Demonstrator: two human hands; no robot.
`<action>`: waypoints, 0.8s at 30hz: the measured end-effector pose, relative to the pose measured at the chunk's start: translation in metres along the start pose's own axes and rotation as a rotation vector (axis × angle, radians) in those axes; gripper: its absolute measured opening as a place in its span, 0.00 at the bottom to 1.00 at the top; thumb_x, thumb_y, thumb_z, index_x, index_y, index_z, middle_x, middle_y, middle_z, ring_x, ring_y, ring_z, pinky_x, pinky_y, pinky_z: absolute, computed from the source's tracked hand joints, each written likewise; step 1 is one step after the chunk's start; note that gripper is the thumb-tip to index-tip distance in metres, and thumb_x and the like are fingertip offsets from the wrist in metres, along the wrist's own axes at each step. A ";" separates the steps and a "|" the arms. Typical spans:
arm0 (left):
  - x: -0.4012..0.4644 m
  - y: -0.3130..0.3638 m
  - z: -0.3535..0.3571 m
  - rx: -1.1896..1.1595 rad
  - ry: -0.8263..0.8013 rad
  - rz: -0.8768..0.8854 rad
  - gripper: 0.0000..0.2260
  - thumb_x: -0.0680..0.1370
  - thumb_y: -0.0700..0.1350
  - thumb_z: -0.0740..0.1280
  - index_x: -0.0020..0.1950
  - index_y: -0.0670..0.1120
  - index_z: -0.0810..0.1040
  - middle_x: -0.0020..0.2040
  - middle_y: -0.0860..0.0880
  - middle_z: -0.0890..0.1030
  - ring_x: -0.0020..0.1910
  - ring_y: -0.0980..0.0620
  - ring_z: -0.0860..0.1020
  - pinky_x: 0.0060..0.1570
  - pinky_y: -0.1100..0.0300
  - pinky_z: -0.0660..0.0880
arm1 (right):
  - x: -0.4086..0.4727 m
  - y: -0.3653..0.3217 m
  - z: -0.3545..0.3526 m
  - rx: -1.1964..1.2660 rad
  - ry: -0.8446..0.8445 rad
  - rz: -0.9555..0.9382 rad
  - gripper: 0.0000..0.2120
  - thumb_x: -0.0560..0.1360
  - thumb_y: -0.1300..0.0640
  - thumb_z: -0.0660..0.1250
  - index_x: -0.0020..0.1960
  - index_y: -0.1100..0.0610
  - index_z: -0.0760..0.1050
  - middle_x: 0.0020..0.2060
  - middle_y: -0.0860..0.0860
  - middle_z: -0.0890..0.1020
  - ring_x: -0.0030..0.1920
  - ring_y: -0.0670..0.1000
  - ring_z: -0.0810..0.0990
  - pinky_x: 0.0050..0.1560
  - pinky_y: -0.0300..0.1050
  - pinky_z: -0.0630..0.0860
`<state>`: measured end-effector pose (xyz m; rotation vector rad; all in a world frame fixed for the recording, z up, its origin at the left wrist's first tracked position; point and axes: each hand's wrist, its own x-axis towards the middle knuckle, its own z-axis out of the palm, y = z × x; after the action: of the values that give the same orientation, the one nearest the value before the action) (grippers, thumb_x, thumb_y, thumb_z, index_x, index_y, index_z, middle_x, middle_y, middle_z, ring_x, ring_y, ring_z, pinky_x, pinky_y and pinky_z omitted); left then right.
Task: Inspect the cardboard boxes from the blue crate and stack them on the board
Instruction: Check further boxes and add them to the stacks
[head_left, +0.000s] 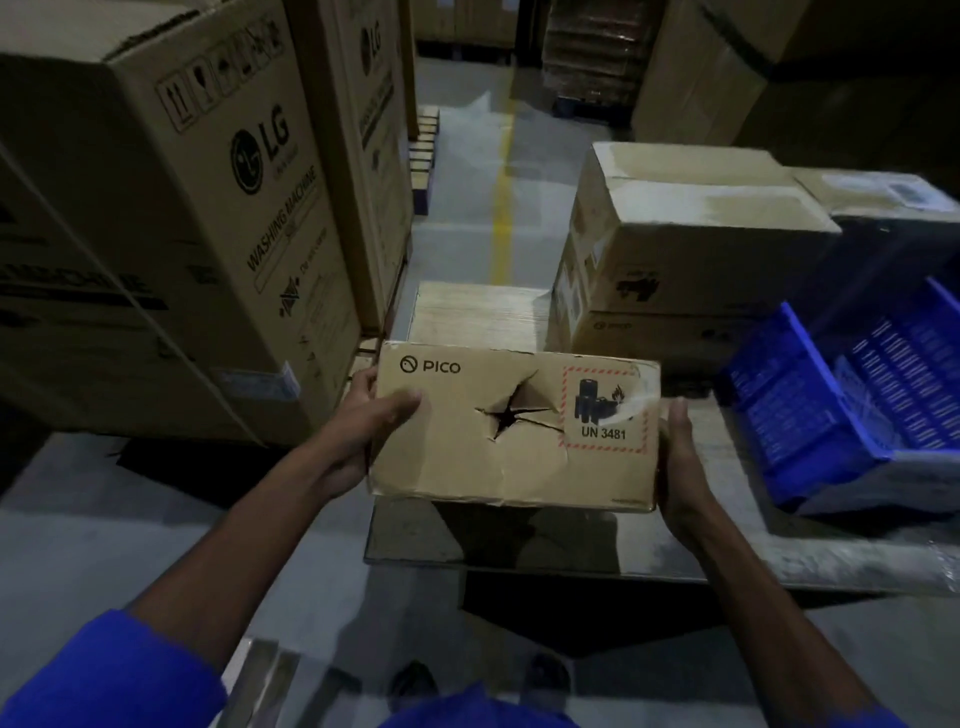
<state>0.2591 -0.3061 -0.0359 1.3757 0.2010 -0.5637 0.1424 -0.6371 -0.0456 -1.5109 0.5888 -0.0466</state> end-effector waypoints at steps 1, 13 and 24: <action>-0.001 0.007 -0.004 -0.088 -0.056 -0.048 0.21 0.77 0.56 0.73 0.65 0.46 0.79 0.55 0.45 0.84 0.58 0.41 0.81 0.60 0.42 0.78 | 0.002 0.001 -0.002 0.010 0.002 0.028 0.39 0.67 0.16 0.49 0.57 0.39 0.84 0.56 0.56 0.87 0.62 0.62 0.83 0.67 0.71 0.74; 0.004 -0.010 0.008 -0.075 0.241 -0.074 0.17 0.83 0.48 0.68 0.69 0.43 0.74 0.55 0.36 0.84 0.44 0.44 0.82 0.39 0.52 0.81 | 0.002 -0.005 0.009 0.121 0.031 0.029 0.28 0.86 0.37 0.49 0.70 0.51 0.78 0.59 0.54 0.86 0.63 0.58 0.82 0.59 0.57 0.79; 0.010 -0.050 0.009 0.341 0.202 0.010 0.20 0.80 0.33 0.64 0.65 0.52 0.66 0.70 0.44 0.74 0.67 0.42 0.75 0.61 0.42 0.79 | 0.020 0.029 0.004 -0.119 -0.003 0.178 0.18 0.81 0.61 0.66 0.70 0.55 0.68 0.65 0.57 0.78 0.63 0.60 0.79 0.67 0.67 0.76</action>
<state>0.2414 -0.3218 -0.0816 1.7663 0.2691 -0.4639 0.1521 -0.6387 -0.0801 -1.5670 0.7323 0.1295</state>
